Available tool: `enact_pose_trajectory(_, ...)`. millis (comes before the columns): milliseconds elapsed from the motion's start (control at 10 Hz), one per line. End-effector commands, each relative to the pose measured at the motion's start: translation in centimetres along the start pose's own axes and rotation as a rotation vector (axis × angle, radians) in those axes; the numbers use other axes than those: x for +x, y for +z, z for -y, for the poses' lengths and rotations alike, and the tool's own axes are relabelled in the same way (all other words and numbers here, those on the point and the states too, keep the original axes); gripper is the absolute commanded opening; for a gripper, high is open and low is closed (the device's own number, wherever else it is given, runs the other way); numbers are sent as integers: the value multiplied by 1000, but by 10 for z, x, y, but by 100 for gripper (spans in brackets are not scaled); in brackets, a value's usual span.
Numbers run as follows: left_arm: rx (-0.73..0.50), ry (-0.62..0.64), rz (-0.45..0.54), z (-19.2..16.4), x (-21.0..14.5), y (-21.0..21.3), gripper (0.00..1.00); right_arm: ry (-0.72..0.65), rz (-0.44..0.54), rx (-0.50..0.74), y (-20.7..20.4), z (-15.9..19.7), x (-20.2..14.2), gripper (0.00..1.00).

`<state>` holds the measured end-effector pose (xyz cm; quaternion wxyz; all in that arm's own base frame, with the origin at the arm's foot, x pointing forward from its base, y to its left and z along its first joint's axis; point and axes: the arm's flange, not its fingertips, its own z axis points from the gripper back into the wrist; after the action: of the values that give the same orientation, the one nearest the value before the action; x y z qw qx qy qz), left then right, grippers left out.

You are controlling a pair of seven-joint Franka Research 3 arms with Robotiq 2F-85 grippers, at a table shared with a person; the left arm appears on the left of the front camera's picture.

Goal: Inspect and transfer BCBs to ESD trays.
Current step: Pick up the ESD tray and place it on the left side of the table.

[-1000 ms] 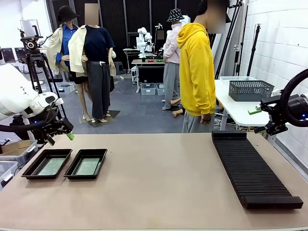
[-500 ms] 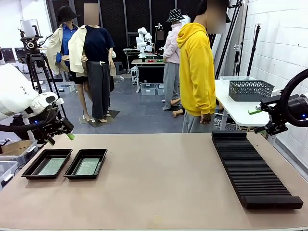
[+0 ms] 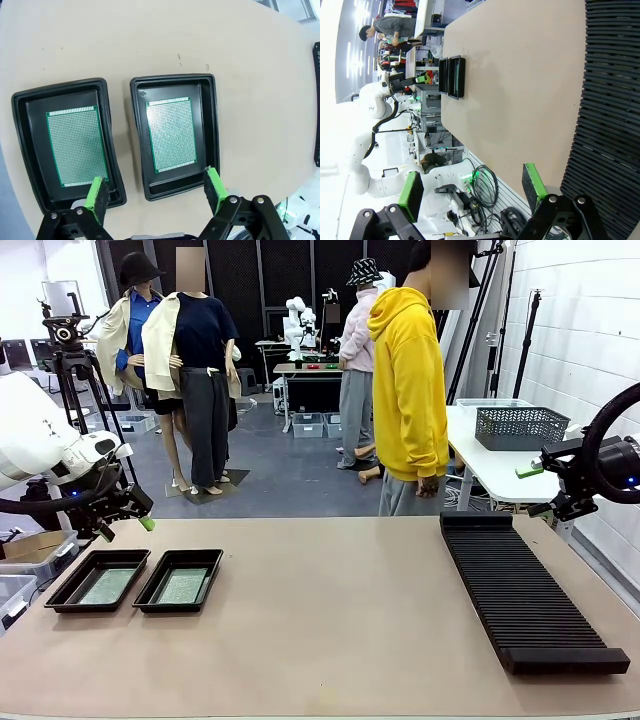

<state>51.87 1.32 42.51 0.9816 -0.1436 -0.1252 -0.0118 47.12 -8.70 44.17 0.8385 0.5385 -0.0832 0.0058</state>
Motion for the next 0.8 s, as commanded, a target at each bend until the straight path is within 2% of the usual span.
enact_pose_trajectory(0, 8, 1, 6, 1, 1, 1, 100, -5, 8, -12, -2, -1, -3, 100)
enact_pose_trajectory(400, 0, 0, 0, 0, 0, 0, 100, -5, 8, -12, -2, -1, -3, 100)
enact_pose_trajectory(700, -152, 36, -44, -29, 4, 36, 100, -5, 8, -12, -2, -1, -3, 100)
